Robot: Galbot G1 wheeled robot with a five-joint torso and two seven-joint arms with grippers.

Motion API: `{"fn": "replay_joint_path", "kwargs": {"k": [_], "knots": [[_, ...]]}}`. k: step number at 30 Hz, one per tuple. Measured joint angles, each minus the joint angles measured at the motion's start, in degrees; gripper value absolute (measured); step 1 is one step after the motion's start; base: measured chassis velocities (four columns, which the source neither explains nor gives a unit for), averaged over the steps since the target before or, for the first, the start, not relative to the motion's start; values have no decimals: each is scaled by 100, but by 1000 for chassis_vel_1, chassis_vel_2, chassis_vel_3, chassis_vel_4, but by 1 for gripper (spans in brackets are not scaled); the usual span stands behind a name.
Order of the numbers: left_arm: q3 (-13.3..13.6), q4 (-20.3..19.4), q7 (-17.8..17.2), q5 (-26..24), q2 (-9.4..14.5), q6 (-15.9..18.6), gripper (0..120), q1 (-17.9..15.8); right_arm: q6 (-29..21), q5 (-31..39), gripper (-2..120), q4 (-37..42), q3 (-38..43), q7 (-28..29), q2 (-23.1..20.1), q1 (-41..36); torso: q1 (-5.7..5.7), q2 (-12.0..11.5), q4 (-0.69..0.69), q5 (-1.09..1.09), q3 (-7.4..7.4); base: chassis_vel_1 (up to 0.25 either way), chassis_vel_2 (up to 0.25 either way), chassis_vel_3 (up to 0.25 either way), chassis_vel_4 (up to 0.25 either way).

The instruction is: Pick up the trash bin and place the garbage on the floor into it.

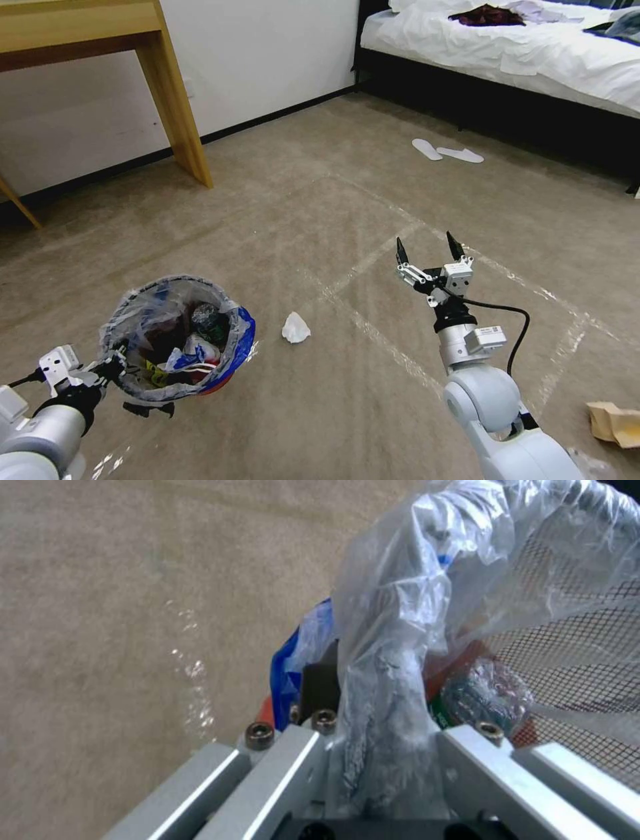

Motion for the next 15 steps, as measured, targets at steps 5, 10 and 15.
{"fn": "replay_joint_path", "kwargs": {"k": [5, 10, 15], "knots": [[-12, -3, -1, -11, 1, 0, 1, 1, 51, 13, 100, -9, -68, 8, 2, -13, 0, 0, 0, 0, 0, -120, 119, 120, -129], [-14, -5, -2, -13, 1, -1, 1, 2, 68, 19, 100, -2, -104, 13, -2, -27, 0, 0, 0, -1, 0, -35, 36, 45, -46], [-14, -15, -9, -18, -3, -1, 1, 7, 94, 13, 100, -32, -99, 12, 39, -19, 0, 0, 0, 0, -1, 0, 0, 0, 0]]}}
